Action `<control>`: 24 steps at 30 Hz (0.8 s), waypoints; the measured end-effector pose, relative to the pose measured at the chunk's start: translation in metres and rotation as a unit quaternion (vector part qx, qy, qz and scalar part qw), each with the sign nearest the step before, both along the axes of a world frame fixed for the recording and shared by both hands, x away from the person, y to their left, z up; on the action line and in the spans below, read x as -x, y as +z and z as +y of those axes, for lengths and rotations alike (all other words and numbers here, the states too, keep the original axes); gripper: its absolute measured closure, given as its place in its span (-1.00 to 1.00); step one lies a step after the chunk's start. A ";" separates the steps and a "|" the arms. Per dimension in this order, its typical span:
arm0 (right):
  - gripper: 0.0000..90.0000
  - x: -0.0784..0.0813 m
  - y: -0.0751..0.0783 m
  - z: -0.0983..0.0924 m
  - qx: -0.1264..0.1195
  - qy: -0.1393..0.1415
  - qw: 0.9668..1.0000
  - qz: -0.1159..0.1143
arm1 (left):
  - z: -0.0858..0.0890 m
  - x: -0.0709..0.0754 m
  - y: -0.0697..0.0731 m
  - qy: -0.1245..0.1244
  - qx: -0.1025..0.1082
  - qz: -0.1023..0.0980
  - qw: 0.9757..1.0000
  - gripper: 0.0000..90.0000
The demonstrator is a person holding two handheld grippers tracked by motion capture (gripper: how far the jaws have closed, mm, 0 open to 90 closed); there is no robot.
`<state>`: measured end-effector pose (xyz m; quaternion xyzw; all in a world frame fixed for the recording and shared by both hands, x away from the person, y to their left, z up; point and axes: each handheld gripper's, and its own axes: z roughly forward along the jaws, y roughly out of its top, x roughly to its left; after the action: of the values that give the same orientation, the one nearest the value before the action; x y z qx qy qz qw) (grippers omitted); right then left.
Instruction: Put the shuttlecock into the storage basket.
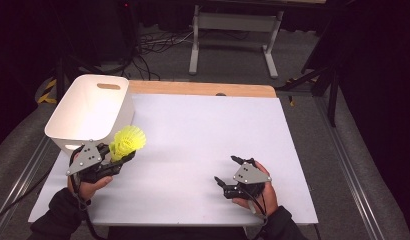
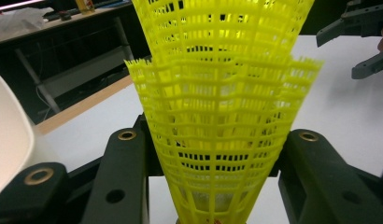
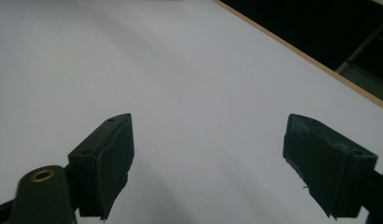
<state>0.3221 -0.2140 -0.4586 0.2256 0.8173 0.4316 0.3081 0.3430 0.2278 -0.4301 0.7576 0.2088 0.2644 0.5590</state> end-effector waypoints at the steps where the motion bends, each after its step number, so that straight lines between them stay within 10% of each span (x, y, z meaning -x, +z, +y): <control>1: -0.61 0.000 0.000 0.000 -0.001 0.000 1.000 0.000 | 0.001 0.000 0.000 0.001 0.002 0.001 1.000 0.28; 24: -0.61 0.000 0.000 -0.001 0.000 -0.001 1.000 0.000 | 0.018 -0.001 0.007 0.025 0.011 -0.007 1.000 0.28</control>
<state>0.3225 -0.2152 -0.4583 0.2266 0.8171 0.4313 0.3082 0.3440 0.2460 -0.4234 0.7439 0.2266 0.2817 0.5620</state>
